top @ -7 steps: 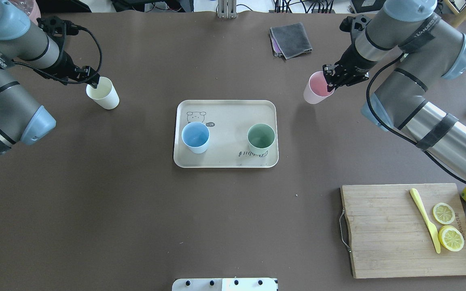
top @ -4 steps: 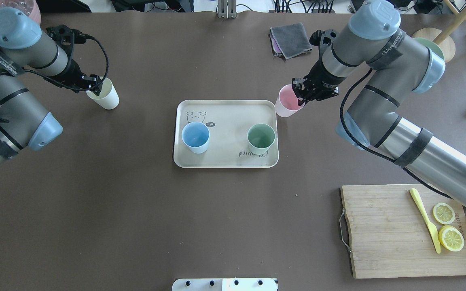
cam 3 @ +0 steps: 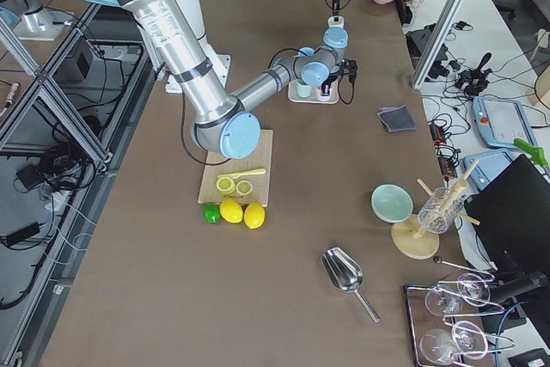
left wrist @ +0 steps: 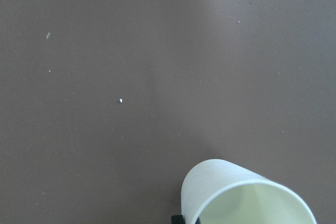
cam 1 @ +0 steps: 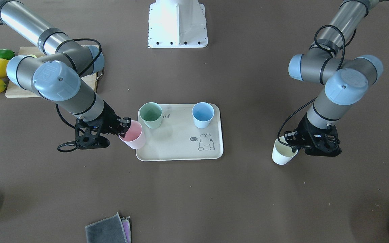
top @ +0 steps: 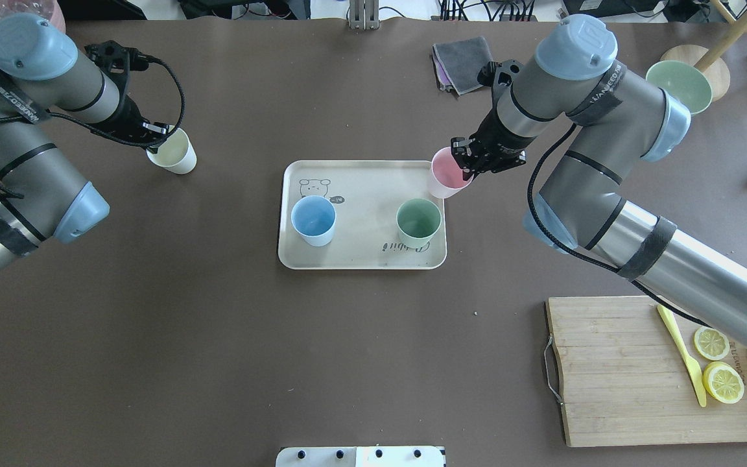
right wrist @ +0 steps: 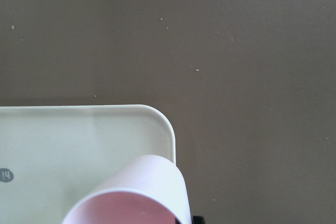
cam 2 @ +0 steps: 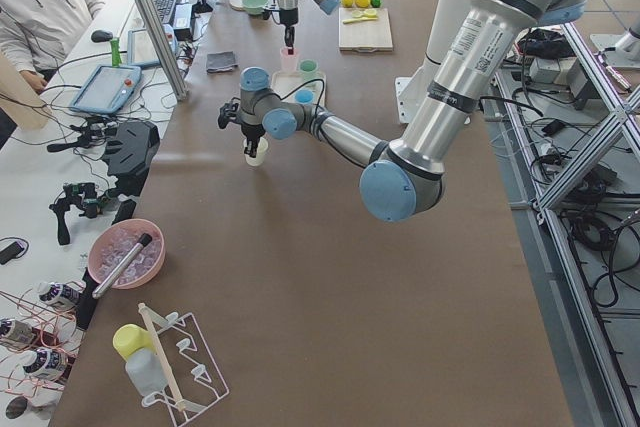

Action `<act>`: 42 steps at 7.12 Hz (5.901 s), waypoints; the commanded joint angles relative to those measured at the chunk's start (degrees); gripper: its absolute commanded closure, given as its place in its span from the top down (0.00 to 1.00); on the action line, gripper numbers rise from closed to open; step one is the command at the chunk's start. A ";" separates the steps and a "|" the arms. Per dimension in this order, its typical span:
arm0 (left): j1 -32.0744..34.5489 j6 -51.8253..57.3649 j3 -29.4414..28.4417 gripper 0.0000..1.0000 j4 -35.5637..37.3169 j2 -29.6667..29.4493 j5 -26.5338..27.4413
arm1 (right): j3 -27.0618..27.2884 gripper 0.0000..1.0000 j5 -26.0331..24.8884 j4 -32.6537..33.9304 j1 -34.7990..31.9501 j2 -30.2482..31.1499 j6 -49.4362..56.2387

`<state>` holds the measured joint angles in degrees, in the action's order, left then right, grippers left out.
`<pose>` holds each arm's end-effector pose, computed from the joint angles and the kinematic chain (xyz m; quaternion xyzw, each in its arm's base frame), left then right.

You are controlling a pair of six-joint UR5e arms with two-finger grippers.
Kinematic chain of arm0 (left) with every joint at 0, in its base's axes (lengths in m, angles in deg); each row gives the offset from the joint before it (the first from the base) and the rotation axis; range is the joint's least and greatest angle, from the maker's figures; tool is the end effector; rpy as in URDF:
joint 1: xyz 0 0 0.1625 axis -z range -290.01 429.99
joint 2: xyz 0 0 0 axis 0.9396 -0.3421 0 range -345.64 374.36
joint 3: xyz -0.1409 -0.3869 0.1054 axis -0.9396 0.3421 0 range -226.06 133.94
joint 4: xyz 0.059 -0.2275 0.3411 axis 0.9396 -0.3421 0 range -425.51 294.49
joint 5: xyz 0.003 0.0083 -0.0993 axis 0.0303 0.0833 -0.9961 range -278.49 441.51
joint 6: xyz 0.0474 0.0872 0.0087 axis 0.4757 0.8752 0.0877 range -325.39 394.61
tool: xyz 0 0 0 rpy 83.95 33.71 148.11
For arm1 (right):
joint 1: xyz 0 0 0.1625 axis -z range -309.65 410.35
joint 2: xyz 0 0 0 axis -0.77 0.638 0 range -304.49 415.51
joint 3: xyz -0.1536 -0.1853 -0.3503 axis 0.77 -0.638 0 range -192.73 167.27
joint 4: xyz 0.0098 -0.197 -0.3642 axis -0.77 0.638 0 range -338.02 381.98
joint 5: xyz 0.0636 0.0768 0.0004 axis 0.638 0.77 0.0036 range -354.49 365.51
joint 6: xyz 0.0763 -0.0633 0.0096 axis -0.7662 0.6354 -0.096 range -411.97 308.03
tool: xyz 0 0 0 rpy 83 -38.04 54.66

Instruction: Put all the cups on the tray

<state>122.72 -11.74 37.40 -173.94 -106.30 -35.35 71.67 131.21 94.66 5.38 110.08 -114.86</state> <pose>0.3587 -0.6170 0.3659 0.1188 0.3966 0.0123 0.9102 -0.4518 -0.5575 0.2957 -0.0033 -0.4730 0.0145 0.8809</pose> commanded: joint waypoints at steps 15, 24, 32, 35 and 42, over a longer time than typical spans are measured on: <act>7.88 11.21 7.49 0.98 6.91 3.71 -5.39 | 1.64 1.00 10.07 0.70 -20.73 11.48 19.67; 24.17 33.88 14.98 0.98 7.80 28.45 -13.56 | -1.09 1.00 9.65 4.83 -41.51 29.97 59.82; 29.62 33.08 12.17 0.98 8.06 29.77 -14.18 | 0.77 1.00 8.07 4.04 -41.08 30.07 58.94; 29.36 33.26 12.08 0.98 7.89 29.60 -14.18 | 1.12 1.00 8.94 4.04 -41.07 30.24 59.56; 33.05 33.70 11.90 0.98 8.41 29.69 -21.30 | 2.70 1.00 9.12 4.83 -41.08 30.33 58.94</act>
<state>154.58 21.93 49.31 -165.53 -76.63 -55.38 74.19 140.49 99.45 -35.69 140.32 -55.91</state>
